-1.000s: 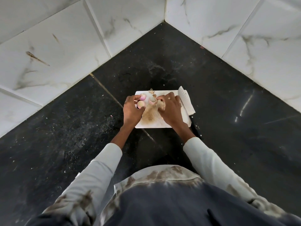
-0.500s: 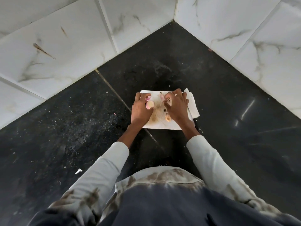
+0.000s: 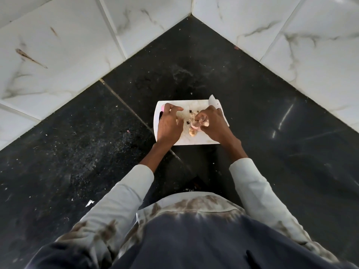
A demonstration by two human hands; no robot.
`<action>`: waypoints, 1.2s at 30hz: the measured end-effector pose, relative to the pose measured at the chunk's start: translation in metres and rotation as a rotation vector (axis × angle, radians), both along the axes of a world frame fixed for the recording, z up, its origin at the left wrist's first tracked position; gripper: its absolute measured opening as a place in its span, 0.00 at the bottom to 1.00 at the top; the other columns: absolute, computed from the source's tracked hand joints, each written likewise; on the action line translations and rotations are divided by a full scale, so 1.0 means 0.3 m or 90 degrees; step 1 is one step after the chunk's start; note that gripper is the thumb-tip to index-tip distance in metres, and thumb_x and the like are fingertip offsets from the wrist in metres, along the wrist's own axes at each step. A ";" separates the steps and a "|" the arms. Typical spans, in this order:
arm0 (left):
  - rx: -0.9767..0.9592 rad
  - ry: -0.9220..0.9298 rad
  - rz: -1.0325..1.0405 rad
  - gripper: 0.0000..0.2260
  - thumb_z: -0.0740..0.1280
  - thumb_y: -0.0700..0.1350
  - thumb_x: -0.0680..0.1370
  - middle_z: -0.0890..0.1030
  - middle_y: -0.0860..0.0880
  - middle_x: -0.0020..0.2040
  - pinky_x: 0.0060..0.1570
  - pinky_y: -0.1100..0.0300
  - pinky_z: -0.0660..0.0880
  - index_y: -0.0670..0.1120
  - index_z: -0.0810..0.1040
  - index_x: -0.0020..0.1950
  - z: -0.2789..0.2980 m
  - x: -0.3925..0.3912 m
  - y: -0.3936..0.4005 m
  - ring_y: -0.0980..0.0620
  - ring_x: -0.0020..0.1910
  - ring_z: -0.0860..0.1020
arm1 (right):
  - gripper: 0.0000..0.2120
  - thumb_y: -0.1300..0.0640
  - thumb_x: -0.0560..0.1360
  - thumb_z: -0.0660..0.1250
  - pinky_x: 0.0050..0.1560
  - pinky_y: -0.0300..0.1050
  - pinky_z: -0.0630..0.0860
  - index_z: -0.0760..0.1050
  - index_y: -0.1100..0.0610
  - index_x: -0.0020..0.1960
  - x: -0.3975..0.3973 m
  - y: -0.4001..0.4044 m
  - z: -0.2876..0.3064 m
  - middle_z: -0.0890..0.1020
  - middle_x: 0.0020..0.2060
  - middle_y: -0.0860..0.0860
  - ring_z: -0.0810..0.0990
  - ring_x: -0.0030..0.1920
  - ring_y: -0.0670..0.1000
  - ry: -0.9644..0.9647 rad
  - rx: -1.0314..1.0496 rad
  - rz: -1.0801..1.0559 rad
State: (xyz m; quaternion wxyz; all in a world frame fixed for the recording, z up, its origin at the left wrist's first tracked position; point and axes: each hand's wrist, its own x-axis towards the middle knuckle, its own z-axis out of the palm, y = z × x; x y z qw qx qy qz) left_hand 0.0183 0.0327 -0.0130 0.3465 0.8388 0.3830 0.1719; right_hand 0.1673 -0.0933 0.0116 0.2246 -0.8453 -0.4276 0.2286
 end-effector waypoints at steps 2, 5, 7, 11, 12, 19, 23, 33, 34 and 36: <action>-0.030 0.005 -0.014 0.15 0.72 0.40 0.81 0.74 0.46 0.70 0.57 0.51 0.83 0.46 0.80 0.68 0.005 0.018 -0.019 0.46 0.54 0.84 | 0.20 0.60 0.77 0.75 0.68 0.56 0.72 0.78 0.50 0.66 0.005 -0.019 0.002 0.73 0.71 0.53 0.69 0.71 0.58 0.019 0.017 -0.049; -0.081 0.041 -0.012 0.17 0.71 0.47 0.83 0.73 0.47 0.71 0.59 0.47 0.82 0.48 0.77 0.72 0.010 0.051 -0.051 0.44 0.56 0.83 | 0.30 0.57 0.76 0.77 0.68 0.57 0.73 0.70 0.50 0.74 0.027 -0.042 0.010 0.69 0.75 0.55 0.66 0.74 0.59 0.034 -0.003 -0.097; -0.103 0.070 -0.008 0.19 0.68 0.49 0.83 0.72 0.46 0.72 0.60 0.45 0.81 0.50 0.75 0.74 0.005 0.069 -0.068 0.43 0.57 0.82 | 0.39 0.54 0.74 0.79 0.68 0.57 0.71 0.64 0.53 0.79 0.030 -0.049 0.006 0.67 0.76 0.56 0.66 0.75 0.60 0.043 -0.037 -0.092; -0.196 0.090 0.024 0.24 0.65 0.48 0.83 0.70 0.43 0.74 0.69 0.46 0.75 0.48 0.70 0.80 0.001 0.096 -0.089 0.41 0.69 0.76 | 0.50 0.49 0.71 0.81 0.72 0.59 0.69 0.56 0.57 0.83 0.011 -0.045 -0.028 0.63 0.78 0.57 0.63 0.77 0.61 0.063 -0.080 -0.091; -0.223 0.084 0.036 0.25 0.66 0.47 0.83 0.70 0.43 0.74 0.70 0.45 0.75 0.48 0.70 0.80 0.004 0.101 -0.092 0.41 0.71 0.75 | 0.50 0.47 0.71 0.82 0.71 0.59 0.70 0.57 0.58 0.82 0.003 -0.038 -0.039 0.63 0.78 0.57 0.63 0.76 0.61 0.059 -0.088 -0.099; -0.238 0.096 0.011 0.22 0.67 0.44 0.83 0.71 0.41 0.72 0.70 0.52 0.73 0.43 0.74 0.78 -0.001 0.129 -0.066 0.41 0.70 0.76 | 0.34 0.50 0.71 0.81 0.65 0.56 0.74 0.70 0.57 0.71 -0.031 0.037 -0.073 0.63 0.71 0.57 0.69 0.67 0.61 0.084 -0.099 -0.123; -0.242 0.106 -0.005 0.26 0.67 0.43 0.83 0.71 0.41 0.74 0.73 0.49 0.72 0.46 0.68 0.82 -0.008 0.132 -0.048 0.42 0.72 0.74 | 0.39 0.55 0.71 0.81 0.69 0.56 0.72 0.67 0.57 0.76 -0.039 0.047 -0.083 0.63 0.72 0.57 0.68 0.70 0.62 0.103 -0.081 -0.139; -0.286 0.086 -0.043 0.11 0.68 0.45 0.84 0.87 0.40 0.53 0.53 0.44 0.86 0.40 0.85 0.59 -0.002 0.143 -0.052 0.42 0.48 0.87 | 0.21 0.60 0.73 0.79 0.51 0.40 0.72 0.77 0.62 0.63 -0.053 0.058 -0.054 0.73 0.58 0.54 0.76 0.52 0.53 0.110 -0.042 -0.150; -0.307 0.069 -0.035 0.11 0.68 0.44 0.84 0.88 0.40 0.50 0.53 0.44 0.86 0.39 0.86 0.56 0.006 0.136 -0.058 0.42 0.46 0.88 | 0.18 0.62 0.73 0.79 0.47 0.38 0.71 0.78 0.62 0.60 -0.055 0.047 -0.051 0.73 0.54 0.54 0.77 0.51 0.54 0.115 -0.031 -0.159; -0.337 0.043 -0.019 0.09 0.69 0.44 0.84 0.88 0.40 0.49 0.54 0.45 0.86 0.40 0.85 0.55 0.039 0.121 -0.075 0.42 0.45 0.88 | 0.17 0.63 0.71 0.80 0.45 0.39 0.72 0.79 0.63 0.57 -0.057 0.027 -0.054 0.75 0.50 0.52 0.79 0.51 0.56 0.131 0.005 -0.177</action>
